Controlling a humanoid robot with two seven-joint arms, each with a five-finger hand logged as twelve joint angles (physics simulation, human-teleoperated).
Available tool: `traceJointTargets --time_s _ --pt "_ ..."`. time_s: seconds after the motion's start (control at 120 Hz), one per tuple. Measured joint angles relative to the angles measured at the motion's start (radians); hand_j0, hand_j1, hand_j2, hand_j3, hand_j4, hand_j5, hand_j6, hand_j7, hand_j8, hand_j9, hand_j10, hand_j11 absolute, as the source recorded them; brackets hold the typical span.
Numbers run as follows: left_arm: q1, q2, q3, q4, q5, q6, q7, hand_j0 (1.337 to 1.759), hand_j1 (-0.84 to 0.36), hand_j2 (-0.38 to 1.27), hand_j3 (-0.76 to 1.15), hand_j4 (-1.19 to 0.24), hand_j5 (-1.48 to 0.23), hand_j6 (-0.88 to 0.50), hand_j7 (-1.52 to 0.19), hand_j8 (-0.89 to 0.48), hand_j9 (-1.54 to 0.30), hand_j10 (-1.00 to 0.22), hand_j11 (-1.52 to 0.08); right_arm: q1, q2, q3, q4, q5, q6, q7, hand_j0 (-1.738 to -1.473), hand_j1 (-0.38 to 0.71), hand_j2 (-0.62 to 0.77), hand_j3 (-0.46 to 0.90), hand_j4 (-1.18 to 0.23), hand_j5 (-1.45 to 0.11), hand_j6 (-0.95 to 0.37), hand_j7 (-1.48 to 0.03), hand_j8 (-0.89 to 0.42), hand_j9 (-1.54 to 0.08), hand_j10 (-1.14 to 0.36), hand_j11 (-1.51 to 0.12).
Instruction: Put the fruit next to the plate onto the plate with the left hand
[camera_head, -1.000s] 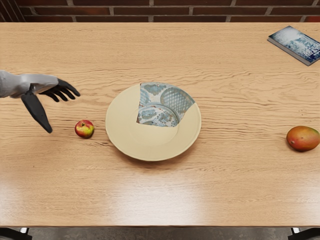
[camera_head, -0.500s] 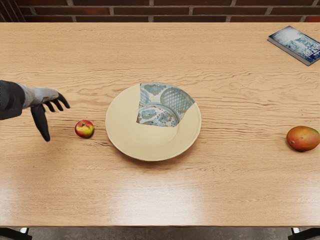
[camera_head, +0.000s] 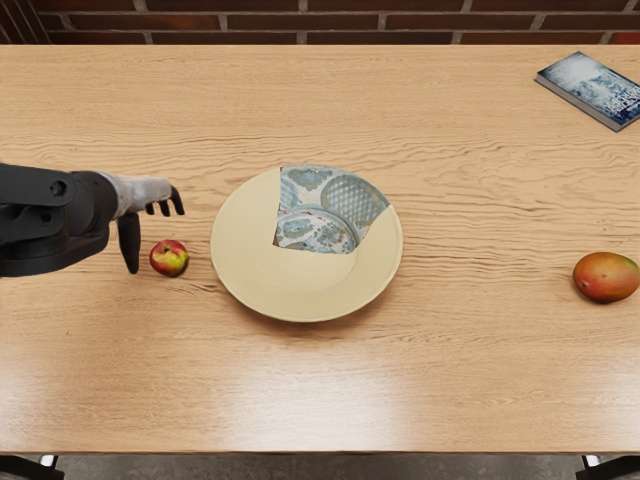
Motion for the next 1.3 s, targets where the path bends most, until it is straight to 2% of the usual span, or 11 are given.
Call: traceJointTargets --time_s 0.35,0.633,0.867,1.183,1.3 --pt "0.091 -0.093 0.005 0.016 0.066 0.120 0.001 1.658 -0.03 0.06 0.00 -0.32 -0.41 -0.32 -0.41 -0.32 -0.41 -0.32 -0.41 0.000 0.000 0.000 0.000 0.000 0.000 0.000 -1.658 -0.31 -0.01 0.00 -0.04 -0.05 -0.04 -0.05 -0.04 -0.05 -0.04 -0.05" --pt "0.107 -0.096 0.038 0.026 0.091 0.239 0.001 1.658 -0.03 0.06 0.00 -0.32 -0.41 -0.32 -0.41 -0.32 -0.41 -0.32 -0.41 0.000 0.000 0.000 0.000 0.000 0.000 0.000 -1.658 -0.31 -0.01 0.00 -0.04 -0.05 -0.04 -0.05 -0.04 -0.05 -0.04 -0.05" --pt "0.145 -0.109 0.050 0.025 0.094 0.273 0.001 1.658 -0.03 0.07 0.00 -0.32 -0.41 -0.32 -0.41 -0.32 -0.41 -0.32 -0.41 0.000 0.000 0.000 0.000 0.000 0.000 0.000 -1.658 -0.31 -0.01 0.00 -0.04 -0.05 -0.04 -0.05 -0.04 -0.05 -0.04 -0.05" --pt "0.159 -0.111 0.059 0.030 0.095 0.284 0.001 1.658 -0.17 0.09 0.00 -0.43 -0.56 -0.43 -0.56 -0.43 -0.56 -0.43 -0.56 0.000 0.000 0.000 0.000 0.000 0.000 0.000 -1.658 -0.31 -0.01 0.00 -0.04 -0.05 -0.04 -0.05 -0.04 -0.05 -0.04 -0.05" --pt "0.169 -0.124 0.060 0.039 0.096 0.290 0.001 1.658 -0.20 0.10 0.00 -0.47 -0.58 -0.43 -0.59 -0.46 -0.60 -0.46 -0.60 0.000 0.000 0.000 0.000 0.000 0.000 0.000 -1.658 -0.31 -0.01 0.00 -0.04 -0.05 -0.04 -0.05 -0.04 -0.05 -0.04 -0.05"
